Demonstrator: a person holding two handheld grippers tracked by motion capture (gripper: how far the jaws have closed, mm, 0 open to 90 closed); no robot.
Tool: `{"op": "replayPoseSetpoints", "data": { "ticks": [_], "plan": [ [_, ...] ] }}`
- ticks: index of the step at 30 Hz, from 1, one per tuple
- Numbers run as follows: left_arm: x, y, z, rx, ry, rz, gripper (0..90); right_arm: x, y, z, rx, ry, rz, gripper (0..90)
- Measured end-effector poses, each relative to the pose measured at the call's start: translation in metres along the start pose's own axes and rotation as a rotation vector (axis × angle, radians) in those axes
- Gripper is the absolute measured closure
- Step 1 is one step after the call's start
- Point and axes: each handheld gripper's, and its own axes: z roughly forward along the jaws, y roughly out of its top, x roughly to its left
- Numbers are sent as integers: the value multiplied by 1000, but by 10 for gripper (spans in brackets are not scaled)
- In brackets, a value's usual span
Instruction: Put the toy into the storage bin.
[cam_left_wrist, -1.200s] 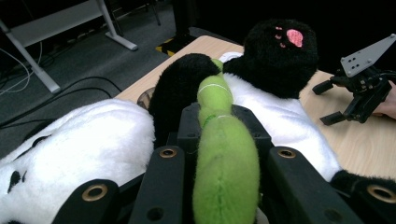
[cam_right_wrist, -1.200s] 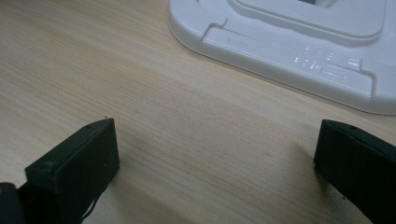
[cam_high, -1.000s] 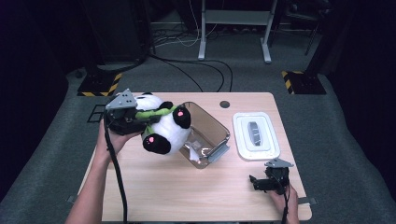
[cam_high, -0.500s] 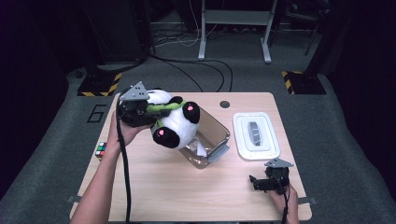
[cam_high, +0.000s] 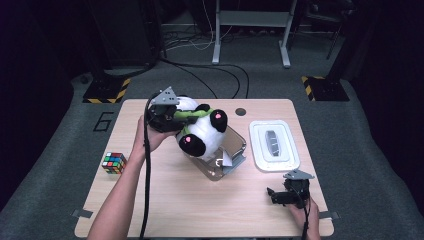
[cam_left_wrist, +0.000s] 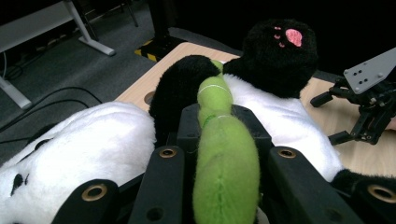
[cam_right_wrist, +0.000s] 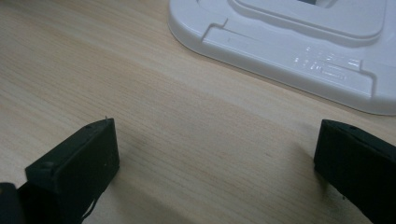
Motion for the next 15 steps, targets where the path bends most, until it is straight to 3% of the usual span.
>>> {"op": "replayPoseSetpoints", "data": {
  "ticks": [15],
  "plan": [
    [-3,-4,33,11,-29,-2,750,0,0,0,1,1,1,0]
  ]
}}
